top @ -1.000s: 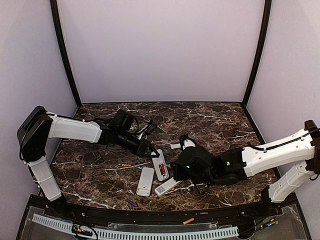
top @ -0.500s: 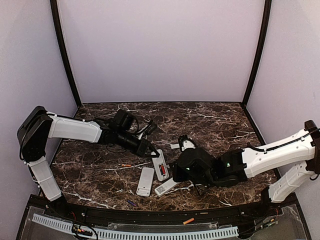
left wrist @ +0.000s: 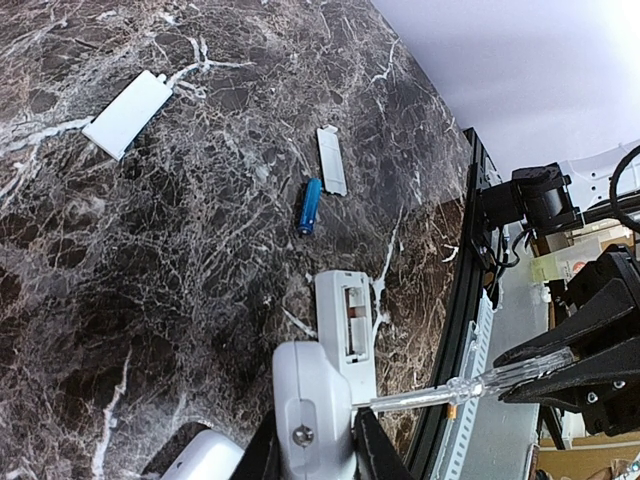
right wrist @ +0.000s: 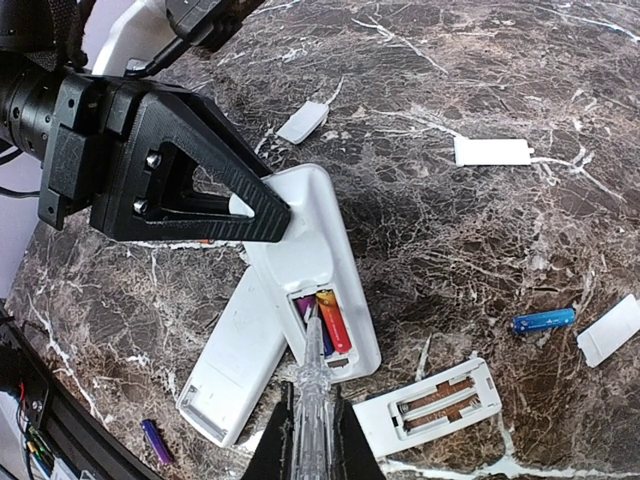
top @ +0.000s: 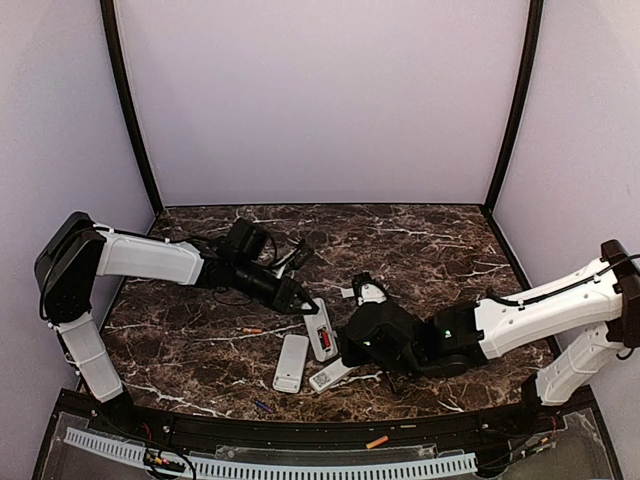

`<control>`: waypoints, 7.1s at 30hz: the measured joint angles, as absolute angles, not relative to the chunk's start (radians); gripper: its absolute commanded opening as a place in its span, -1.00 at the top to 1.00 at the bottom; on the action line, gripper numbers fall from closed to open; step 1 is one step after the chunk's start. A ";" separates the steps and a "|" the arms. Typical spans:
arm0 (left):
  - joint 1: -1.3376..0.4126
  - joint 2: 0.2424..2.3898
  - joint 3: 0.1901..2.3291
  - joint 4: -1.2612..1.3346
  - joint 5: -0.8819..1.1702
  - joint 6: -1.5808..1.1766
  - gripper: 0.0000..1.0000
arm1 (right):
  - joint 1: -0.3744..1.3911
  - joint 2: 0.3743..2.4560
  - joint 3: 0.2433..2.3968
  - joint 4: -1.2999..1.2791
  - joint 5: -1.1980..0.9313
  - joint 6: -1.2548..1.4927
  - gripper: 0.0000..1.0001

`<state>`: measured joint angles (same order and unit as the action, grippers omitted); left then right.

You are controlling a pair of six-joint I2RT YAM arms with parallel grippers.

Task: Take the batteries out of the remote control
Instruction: Remove the battery from the remote control without the battery cover.

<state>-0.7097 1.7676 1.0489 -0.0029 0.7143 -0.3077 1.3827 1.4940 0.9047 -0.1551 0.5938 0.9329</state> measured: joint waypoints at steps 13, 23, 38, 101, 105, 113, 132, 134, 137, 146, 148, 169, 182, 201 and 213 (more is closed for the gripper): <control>-0.710 1.769 1.053 -0.004 0.714 -0.308 1.00 | 1.398 1.485 0.892 -0.111 0.630 0.894 1.00; -0.710 1.771 1.055 -0.006 0.714 -0.308 1.00 | 1.413 1.504 0.897 -0.123 0.682 0.904 1.00; -0.710 1.773 1.058 -0.009 0.715 -0.308 1.00 | 1.422 1.553 0.924 -0.131 0.723 0.917 1.00; -0.612 1.697 1.055 -0.034 0.686 -0.270 1.00 | 1.341 1.158 0.878 -0.461 0.434 0.931 1.00; -0.600 1.703 1.096 -0.086 0.816 -0.237 1.00 | 1.300 0.999 0.769 -0.349 0.371 0.790 1.00; -0.604 1.709 1.177 -0.199 0.981 -0.160 1.00 | 1.282 0.959 0.777 -0.307 0.271 0.582 1.00; -0.657 1.734 1.229 -0.429 1.080 -0.030 1.00 | 1.298 1.183 1.018 -0.446 0.144 0.250 1.00; -0.657 1.734 1.229 -0.435 1.083 -0.028 1.00 | 1.304 1.200 1.019 -0.469 0.137 0.233 1.00; -0.657 1.736 1.230 -0.444 1.086 -0.028 1.00 | 1.316 1.224 1.021 -0.491 0.132 0.210 1.00; -0.657 1.743 1.241 -0.448 1.095 -0.025 1.00 | 1.340 1.270 1.023 -0.506 0.138 0.176 1.00; -0.658 1.744 1.242 -0.448 1.098 -0.025 1.00 | 1.342 1.278 1.023 -0.503 0.149 0.170 1.00; -0.662 1.758 1.243 -0.467 1.100 0.012 1.00 | 1.343 1.318 0.945 -0.339 0.223 0.127 1.00; -0.666 1.768 1.243 -0.467 1.118 0.017 1.00 | 1.314 1.205 0.720 -0.073 0.167 0.137 1.00; -0.666 1.782 1.243 -0.487 1.118 0.041 1.00 | 1.247 1.225 0.620 0.127 0.038 0.166 1.00; -0.666 1.782 1.243 -0.488 1.120 0.046 1.00 | 1.202 1.222 0.547 0.256 -0.051 0.223 1.00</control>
